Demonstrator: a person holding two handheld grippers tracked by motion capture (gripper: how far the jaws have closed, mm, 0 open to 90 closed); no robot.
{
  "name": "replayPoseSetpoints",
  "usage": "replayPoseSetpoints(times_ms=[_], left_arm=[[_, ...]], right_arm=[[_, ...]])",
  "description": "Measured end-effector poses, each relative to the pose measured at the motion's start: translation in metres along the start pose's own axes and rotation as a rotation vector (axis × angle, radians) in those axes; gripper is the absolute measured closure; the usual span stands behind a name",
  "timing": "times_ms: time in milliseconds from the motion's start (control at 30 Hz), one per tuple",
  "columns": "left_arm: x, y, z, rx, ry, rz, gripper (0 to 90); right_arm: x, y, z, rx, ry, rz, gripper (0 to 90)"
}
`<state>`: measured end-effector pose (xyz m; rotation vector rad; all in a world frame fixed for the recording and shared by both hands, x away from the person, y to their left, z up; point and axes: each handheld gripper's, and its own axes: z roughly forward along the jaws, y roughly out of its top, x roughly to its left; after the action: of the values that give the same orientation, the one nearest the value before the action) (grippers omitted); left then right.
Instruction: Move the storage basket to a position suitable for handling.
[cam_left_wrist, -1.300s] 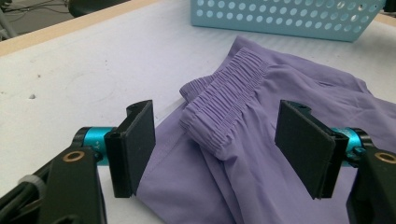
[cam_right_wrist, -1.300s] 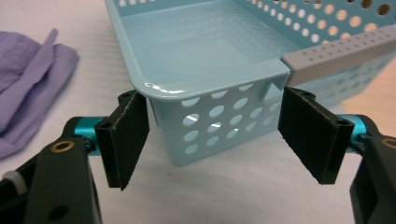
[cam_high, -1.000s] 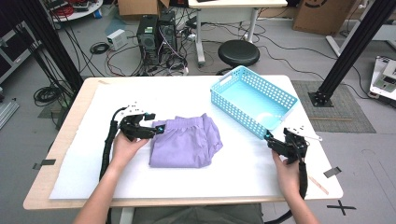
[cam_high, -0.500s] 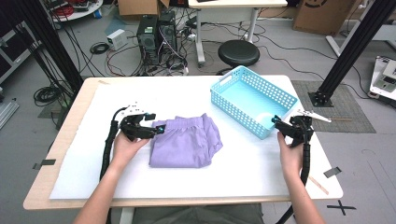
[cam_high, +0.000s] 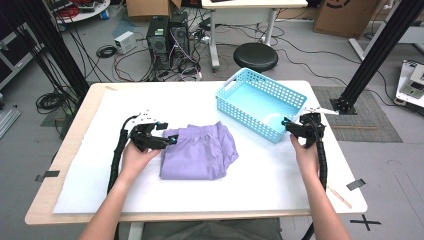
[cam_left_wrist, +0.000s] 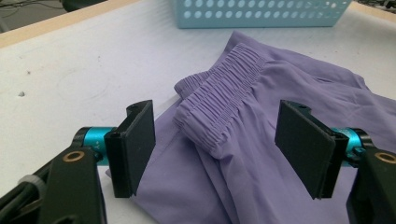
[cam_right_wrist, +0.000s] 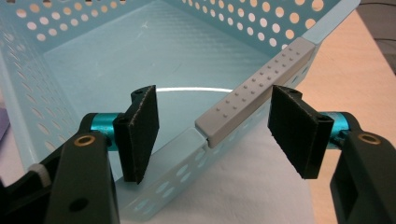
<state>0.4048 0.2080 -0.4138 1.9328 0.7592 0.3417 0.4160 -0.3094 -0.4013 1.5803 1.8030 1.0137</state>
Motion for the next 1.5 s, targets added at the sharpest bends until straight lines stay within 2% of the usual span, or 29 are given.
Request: replayPoseSetpoints(times_ms=[67, 133, 167, 233, 300, 367, 433, 533, 633, 700, 800, 867, 900, 933, 967, 1100, 1167, 1200, 1333, 1367, 1433, 1500], left_arm=[[0.001, 0.0, -0.001, 0.005, 0.0, 0.006, 28.8], [0.001, -0.001, -0.001, 0.002, 0.001, 0.004, 28.8], [0.001, -0.001, -0.002, 0.001, 0.001, 0.0, 28.8], [0.002, -0.002, -0.004, -0.001, 0.002, -0.001, 28.8], [0.003, -0.002, -0.005, -0.007, 0.005, -0.007, 28.8], [0.004, -0.002, -0.007, -0.006, 0.009, -0.007, 28.8], [0.004, -0.003, -0.007, -0.007, 0.007, -0.007, 28.8], [0.002, -0.002, -0.007, -0.007, 0.008, 0.0, 28.8], [0.0, -0.001, -0.006, -0.005, 0.006, 0.01, 28.8], [-0.001, 0.0, -0.005, -0.007, 0.006, 0.008, 28.8], [0.0, -0.001, -0.004, 0.003, 0.003, 0.009, 28.8], [0.001, -0.001, -0.003, 0.002, 0.004, 0.006, 28.8], [0.001, -0.002, -0.003, 0.003, 0.002, 0.004, 28.8], [0.002, -0.002, -0.003, 0.003, 0.002, 0.002, 28.8], [0.002, -0.002, -0.002, 0.004, 0.001, -0.001, 28.8], [0.0, -0.002, 0.0, 0.01, -0.002, 0.004, 28.8], [0.0, -0.002, 0.0, 0.013, -0.003, 0.011, 28.8], [-0.001, -0.002, 0.0, 0.014, -0.003, 0.012, 28.8], [-0.001, -0.002, 0.002, 0.013, -0.004, 0.007, 28.8], [0.0, -0.002, 0.002, 0.016, -0.004, 0.009, 28.8], [0.0, -0.003, 0.003, 0.018, -0.005, 0.006, 28.8], [0.0, -0.002, 0.003, 0.024, -0.006, 0.012, 28.8]], right_arm=[[0.003, 0.004, 0.007, -0.003, 0.007, -0.022, 37.2], [0.012, 0.007, 0.011, -0.05, -0.057, -0.132, 39.0], [0.016, 0.007, 0.012, -0.071, -0.072, -0.141, 36.1], [0.017, 0.008, 0.01, -0.105, -0.054, -0.113, 35.4], [0.02, 0.006, 0.0, -0.154, 0.009, -0.062, 29.2], [0.026, -0.003, -0.012, -0.209, 0.022, -0.065, 28.6], [0.033, -0.015, -0.024, -0.241, 0.009, -0.071, 27.0], [0.038, -0.035, -0.033, -0.23, 0.028, -0.051, 27.0], [0.043, -0.045, -0.028, -0.156, 0.028, -0.075, 27.0], [0.047, -0.047, -0.019, -0.107, 0.006, -0.109, 28.1], [0.046, -0.044, -0.006, -0.063, -0.024, -0.11, 28.7], [0.042, -0.043, -0.004, -0.053, -0.022, -0.102, 29.4], [0.04, -0.043, -0.004, -0.053, -0.039, -0.096, 30.3], [0.038, -0.043, -0.006, -0.054, -0.044, -0.094, 35.4], [0.035, -0.043, -0.007, -0.059, -0.033, -0.094, 39.5], [0.026, -0.041, -0.011, -0.074, -0.068, -0.092, 41.8], [0.022, -0.041, -0.011, -0.07, -0.076, -0.072, 41.7], [0.021, -0.041, -0.01, -0.069, -0.07, -0.06, 41.6], [0.025, -0.04, -0.016, -0.095, -0.028, -0.06, 34.0], [0.026, -0.04, -0.019, -0.116, -0.02, -0.04, 32.1], [0.027, -0.036, -0.025, -0.166, -0.001, 0.029, 29.4], [0.027, -0.031, -0.029, -0.218, -0.02, 0.061, 29.5]])
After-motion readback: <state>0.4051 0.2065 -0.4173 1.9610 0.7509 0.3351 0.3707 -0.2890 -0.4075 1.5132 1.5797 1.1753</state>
